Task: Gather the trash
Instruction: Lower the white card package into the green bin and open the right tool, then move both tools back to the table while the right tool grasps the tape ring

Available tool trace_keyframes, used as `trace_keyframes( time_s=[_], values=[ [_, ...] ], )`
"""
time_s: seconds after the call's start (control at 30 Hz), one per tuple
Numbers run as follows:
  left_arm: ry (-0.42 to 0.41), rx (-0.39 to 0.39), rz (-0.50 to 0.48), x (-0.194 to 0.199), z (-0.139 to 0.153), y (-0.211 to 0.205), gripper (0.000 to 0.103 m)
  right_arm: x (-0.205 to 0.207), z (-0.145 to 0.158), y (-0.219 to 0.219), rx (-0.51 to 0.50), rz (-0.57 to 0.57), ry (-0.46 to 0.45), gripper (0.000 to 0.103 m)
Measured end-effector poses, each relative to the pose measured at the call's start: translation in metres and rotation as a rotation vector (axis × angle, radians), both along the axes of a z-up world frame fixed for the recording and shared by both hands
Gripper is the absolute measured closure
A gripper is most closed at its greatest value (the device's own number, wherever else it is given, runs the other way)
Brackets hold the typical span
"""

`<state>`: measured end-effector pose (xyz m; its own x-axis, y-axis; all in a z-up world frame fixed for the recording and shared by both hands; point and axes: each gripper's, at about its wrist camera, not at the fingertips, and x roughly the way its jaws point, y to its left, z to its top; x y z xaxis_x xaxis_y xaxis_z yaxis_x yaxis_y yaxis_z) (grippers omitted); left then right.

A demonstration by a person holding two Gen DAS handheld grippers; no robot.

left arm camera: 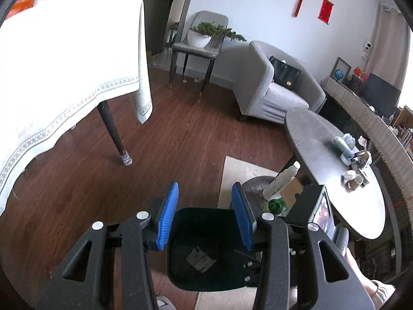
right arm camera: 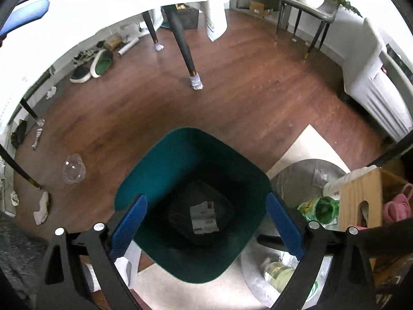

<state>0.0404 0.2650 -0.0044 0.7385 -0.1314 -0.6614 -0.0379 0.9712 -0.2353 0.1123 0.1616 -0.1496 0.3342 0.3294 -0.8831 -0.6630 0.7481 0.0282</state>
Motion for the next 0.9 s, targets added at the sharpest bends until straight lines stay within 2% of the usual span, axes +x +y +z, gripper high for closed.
trace_keyframes(
  time_s=[0.43,0.63,0.9],
  values=[
    [-0.095,0.09,-0.035,0.002,0.026,-0.047,0.058,-0.02,0.082,-0.042,0.229,0.057,-0.064,0.01],
    [-0.119,0.084,-0.043,0.007,0.032,-0.066,0.056,-0.025,0.112,-0.07,0.279,0.037,-0.122,0.01],
    [-0.123,0.084,-0.098,0.014,0.032,-0.107,0.053,-0.027,0.132,-0.122,0.301,-0.042,-0.194,0.01]
  ],
)
